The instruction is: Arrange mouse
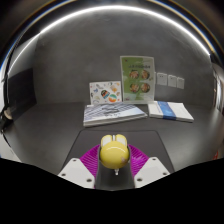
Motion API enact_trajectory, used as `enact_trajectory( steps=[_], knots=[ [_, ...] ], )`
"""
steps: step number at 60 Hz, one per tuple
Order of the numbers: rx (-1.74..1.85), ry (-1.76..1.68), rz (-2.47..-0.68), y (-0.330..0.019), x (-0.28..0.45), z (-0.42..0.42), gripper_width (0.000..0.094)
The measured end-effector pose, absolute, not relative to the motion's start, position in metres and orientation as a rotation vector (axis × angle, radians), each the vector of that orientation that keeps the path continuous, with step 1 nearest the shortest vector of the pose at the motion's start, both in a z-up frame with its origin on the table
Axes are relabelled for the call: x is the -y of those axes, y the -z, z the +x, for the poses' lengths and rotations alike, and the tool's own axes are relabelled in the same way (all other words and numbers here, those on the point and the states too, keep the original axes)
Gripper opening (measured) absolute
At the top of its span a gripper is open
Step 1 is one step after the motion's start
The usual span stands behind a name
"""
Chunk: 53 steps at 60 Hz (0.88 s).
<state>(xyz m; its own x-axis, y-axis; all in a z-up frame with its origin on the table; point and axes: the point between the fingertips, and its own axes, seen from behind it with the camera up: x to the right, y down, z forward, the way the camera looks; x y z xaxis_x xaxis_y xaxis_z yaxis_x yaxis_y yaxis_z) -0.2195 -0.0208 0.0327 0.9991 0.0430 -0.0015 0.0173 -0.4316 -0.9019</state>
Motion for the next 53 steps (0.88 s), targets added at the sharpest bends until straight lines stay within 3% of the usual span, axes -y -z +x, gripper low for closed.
enact_trajectory(
  steps=[9, 11, 12, 13, 14, 15, 16, 17, 19, 27, 40, 53],
  knots=[
    [0.004, 0.048, -2.090, 0.000, 0.026, -0.226, 0.0387],
    [-0.007, 0.049, -2.120, 0.008, 0.030, -0.225, 0.0439],
    [-0.022, 0.042, -2.098, 0.005, 0.028, -0.226, 0.0397],
    [-0.035, 0.040, -2.097, 0.005, 0.028, -0.225, 0.0405],
    [-0.040, 0.042, -2.104, 0.007, 0.028, -0.224, 0.0489],
    [-0.045, 0.038, -2.099, 0.008, 0.027, -0.224, 0.0433],
    [-0.050, 0.034, -2.091, 0.006, 0.026, -0.224, 0.0454],
    [-0.053, 0.030, -2.091, 0.006, 0.025, -0.224, 0.0533],
    [-0.060, 0.021, -2.088, 0.006, 0.024, -0.223, 0.0514],
    [-0.070, 0.002, -2.128, 0.002, 0.036, -0.221, 0.0886],
    [-0.059, -0.038, -2.133, -0.034, 0.102, -0.206, 0.0853],
    [-0.111, -0.027, -2.141, -0.038, 0.154, -0.132, 0.0853]
  ],
)
